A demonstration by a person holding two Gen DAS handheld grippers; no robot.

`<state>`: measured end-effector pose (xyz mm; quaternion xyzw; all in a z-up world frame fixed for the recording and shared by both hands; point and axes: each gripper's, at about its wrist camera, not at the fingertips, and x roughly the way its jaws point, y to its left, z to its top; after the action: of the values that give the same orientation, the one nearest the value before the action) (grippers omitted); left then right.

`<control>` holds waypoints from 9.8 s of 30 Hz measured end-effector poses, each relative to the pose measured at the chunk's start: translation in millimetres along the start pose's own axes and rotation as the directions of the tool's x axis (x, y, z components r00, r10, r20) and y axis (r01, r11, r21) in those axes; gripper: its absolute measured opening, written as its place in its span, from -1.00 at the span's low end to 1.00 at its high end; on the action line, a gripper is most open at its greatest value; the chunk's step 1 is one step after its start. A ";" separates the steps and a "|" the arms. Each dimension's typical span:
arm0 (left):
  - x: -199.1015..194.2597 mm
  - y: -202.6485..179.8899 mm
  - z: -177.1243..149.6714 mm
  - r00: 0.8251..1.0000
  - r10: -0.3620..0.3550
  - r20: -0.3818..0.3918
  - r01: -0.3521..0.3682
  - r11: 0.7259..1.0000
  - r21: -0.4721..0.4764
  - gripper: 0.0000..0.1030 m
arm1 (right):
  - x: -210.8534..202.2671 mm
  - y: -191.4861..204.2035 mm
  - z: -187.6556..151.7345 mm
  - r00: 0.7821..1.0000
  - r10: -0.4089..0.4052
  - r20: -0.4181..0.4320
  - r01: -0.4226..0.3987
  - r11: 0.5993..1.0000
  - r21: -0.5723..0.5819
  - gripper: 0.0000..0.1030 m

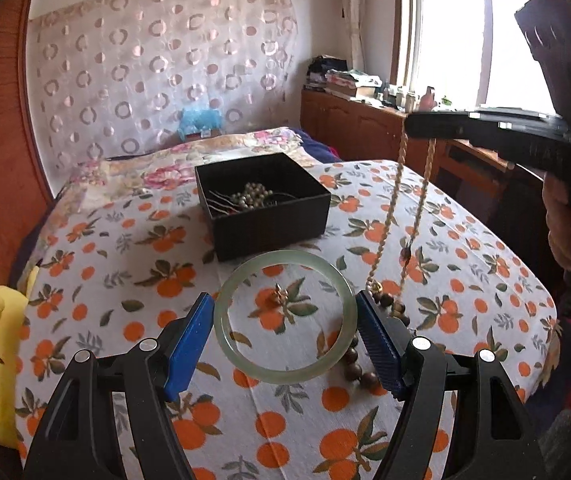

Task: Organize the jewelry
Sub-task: 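Lift and carry the beaded strand and jade bangle over the black box with both tools, then open both tools to drop the strand and bangle into the box, then move both open tools back to the remaining items on the sheet, then grasp the wooden bead bracelet with the left tool while the right tool grasps the green earring, then carry both items to the black box while the right tool opens, dropping the earring inside, then lower the wooden bead bracelet into the box and open the left tool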

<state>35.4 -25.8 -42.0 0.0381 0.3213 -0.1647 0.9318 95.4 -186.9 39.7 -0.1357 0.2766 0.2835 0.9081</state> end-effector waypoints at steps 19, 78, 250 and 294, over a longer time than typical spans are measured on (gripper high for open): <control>12.8 8.2 35.2 0.998 0.039 0.039 -0.039 0.999 0.020 0.34 | -19.5 -18.9 70.6 0.993 -0.028 0.116 0.028 1.000 0.003 -0.90; 114.2 37.4 101.0 0.988 0.150 -0.038 -0.148 0.988 0.049 0.34 | 100.4 -66.0 31.5 0.998 0.024 -0.059 -0.015 0.987 0.159 -0.60; 14.1 18.1 140.4 0.981 0.074 0.180 -0.083 0.996 0.043 -0.76 | 107.6 -56.8 50.8 1.000 0.025 0.019 -0.027 0.989 0.142 -0.77; 91.2 23.4 118.9 0.995 0.088 0.041 -0.089 0.996 0.028 0.21 | 100.7 -64.7 -37.0 0.997 0.029 -0.064 -0.017 0.983 0.184 -0.33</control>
<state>180.3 -50.5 -4.6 0.0626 0.2985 -0.1288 0.9436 187.0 -209.4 -42.9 -0.0576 0.3333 0.2627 0.9037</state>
